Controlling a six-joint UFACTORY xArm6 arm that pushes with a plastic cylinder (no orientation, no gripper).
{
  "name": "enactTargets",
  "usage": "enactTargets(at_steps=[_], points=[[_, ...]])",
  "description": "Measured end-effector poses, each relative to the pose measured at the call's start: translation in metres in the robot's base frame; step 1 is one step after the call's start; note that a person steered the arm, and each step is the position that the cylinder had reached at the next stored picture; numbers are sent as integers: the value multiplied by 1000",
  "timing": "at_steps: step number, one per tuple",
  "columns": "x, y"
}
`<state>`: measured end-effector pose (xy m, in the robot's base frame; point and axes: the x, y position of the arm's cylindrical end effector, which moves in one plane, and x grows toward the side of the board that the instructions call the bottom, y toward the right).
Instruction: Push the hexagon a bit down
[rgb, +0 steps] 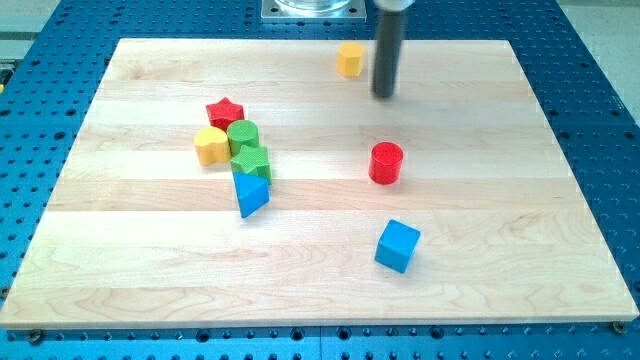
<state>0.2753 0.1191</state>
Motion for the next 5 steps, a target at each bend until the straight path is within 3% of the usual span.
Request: enactTargets(at_steps=[1,2,3,4,5], points=[[-57,4],[-76,-48],[-43,-92],[12,-91],[-14,-88]])
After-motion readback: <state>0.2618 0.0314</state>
